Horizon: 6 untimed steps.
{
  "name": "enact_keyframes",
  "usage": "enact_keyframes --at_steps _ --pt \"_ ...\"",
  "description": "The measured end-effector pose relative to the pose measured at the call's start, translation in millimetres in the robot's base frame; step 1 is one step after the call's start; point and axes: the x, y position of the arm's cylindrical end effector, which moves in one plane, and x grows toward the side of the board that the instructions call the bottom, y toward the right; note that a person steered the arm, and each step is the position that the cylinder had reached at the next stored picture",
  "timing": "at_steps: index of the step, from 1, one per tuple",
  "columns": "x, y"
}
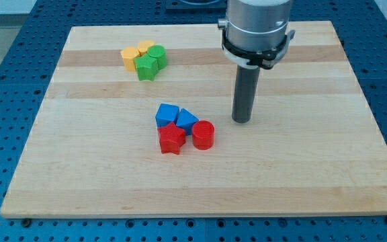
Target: Separate the green blocks away from the yellow blocks
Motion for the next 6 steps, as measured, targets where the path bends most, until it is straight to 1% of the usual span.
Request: enact_keyframes --at_steps 1,2,3,4,5,6 --pt "-56.5 5.2" --pt "-128.9 6.3" --pt "-150.3 0.2" --pt "-106.5 -9.0" --pt "-81.3 -75.4" --pt "-61.5 -160.9"
